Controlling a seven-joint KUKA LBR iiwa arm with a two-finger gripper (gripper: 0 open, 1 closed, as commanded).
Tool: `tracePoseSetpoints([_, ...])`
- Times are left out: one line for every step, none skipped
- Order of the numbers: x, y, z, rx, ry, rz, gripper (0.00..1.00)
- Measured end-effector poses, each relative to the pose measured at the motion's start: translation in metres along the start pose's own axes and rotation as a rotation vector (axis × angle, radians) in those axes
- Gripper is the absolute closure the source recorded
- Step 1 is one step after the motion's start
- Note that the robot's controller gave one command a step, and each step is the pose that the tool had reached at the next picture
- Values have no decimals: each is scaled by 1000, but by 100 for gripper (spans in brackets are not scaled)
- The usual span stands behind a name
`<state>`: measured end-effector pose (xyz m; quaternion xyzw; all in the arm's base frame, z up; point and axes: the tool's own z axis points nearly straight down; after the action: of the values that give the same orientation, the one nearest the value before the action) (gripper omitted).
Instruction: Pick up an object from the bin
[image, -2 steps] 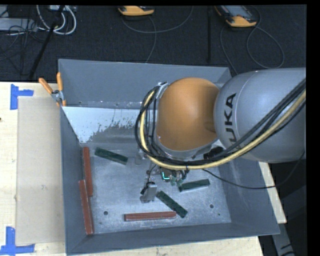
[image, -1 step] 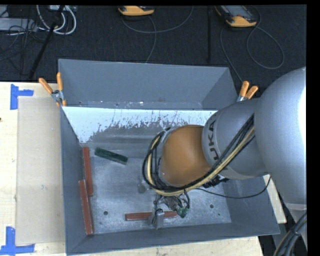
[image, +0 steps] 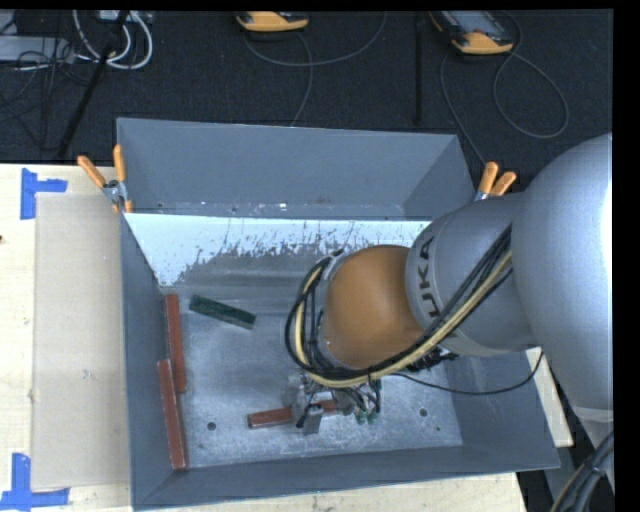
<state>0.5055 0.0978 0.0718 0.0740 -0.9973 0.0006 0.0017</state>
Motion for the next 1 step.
tracePoseSetpoints([0,1,2,-1,-3,1,0])
